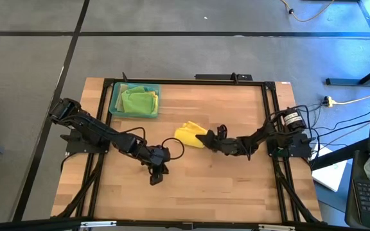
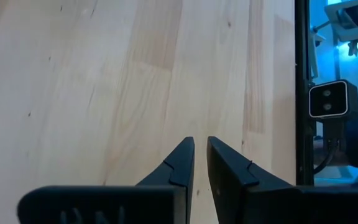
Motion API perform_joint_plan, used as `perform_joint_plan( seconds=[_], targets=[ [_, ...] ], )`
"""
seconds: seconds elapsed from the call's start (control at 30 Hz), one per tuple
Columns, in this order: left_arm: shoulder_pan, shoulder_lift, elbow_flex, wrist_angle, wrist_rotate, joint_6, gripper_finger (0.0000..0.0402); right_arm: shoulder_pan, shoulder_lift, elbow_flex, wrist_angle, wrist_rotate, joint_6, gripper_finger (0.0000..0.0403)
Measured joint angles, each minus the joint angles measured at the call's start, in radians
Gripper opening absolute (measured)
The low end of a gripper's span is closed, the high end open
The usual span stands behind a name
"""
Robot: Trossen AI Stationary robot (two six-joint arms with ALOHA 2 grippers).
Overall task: Fold microfiber towels
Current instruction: Fold the yellow microfiber cloth
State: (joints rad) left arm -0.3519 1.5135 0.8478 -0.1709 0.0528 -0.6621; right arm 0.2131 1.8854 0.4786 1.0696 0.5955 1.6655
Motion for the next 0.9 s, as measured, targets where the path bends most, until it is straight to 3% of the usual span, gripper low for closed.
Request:
perform_joint_plan(
  seconds=[0.1, 0.23, 0.4, 0.6, 0.8, 0.9],
  targets=[
    [-0.003, 0.000, 0.000, 0.001, 0.000, -0.017, 0.0037, 0.000, 0.001, -0.003, 0.056, -0.043, -0.133, 0.0219],
    [-0.006, -0.001, 0.000, 0.001, 0.000, -0.025, 0.0037, -0.006, -0.052, -0.001, 0.073, -0.188, -0.328, 0.0235],
    [-0.012, -0.002, 0.000, 0.003, 0.000, -0.043, 0.0037, -0.017, -0.173, 0.000, -0.110, -0.369, -0.520, 0.0236],
    [-0.019, -0.002, 0.000, 0.005, 0.000, -0.069, 0.0037, -0.031, -0.351, 0.000, -0.569, -0.388, -0.655, 0.0236],
    [-0.025, -0.002, 0.000, 0.008, 0.000, -0.091, 0.0037, -0.033, -0.490, 0.016, -0.702, -0.388, -0.881, 0.0235],
    [-0.029, -0.002, 0.000, 0.008, -0.003, -0.092, 0.0037, -0.041, -0.535, 0.082, -0.936, -0.336, -0.912, 0.0225]
  ],
)
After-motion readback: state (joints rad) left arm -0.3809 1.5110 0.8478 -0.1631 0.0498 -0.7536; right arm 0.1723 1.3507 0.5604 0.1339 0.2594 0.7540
